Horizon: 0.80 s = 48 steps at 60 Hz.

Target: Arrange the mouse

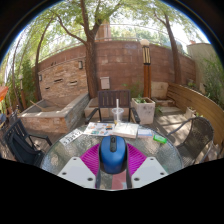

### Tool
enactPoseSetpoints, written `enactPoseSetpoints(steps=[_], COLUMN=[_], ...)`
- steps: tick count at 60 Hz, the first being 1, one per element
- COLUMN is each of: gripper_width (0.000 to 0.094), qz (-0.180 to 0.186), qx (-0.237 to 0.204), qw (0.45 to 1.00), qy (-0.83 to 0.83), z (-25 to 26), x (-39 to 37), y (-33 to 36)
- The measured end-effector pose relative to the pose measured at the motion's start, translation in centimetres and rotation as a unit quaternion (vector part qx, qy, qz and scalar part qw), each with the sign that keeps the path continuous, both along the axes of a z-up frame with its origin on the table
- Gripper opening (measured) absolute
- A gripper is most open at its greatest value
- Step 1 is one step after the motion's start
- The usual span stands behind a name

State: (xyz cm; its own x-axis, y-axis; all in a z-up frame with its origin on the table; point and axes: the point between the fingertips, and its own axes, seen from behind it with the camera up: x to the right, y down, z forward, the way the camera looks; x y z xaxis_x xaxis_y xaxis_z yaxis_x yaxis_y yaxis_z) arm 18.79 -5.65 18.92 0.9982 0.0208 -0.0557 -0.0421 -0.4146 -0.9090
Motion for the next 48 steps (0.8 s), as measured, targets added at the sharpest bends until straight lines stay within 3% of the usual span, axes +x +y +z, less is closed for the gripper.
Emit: enactPoseSetpoints(steps=[4, 14, 22, 25, 29, 31, 48], gripper_width=[0.0343, 0.0357, 0.0497, 0.0574, 0.0872, 0.0826, 0.0852], qz=[-0.020, -0.022, -0.003, -0.006, -0.008, -0.006, -0.035], qx=[-0.051, -0.145, -0.186, -0.179, -0.168, -0.158, -0.103], qw=[0.998, 0.988, 0.982, 0.983, 0.985, 0.986, 0.991], qy=[-0.016, -0.039, -0.029, -0.038, -0.051, -0.051, -0.071], z=[-4.0, -16.3, -21.0, -20.1, -18.3, -17.4, -6.1], x=[4.7, 11.0, 11.6, 11.8, 12.0, 11.6, 8.8], y=[-0.4, -3.1, -4.5, -4.6, -4.7, -4.7, -12.7])
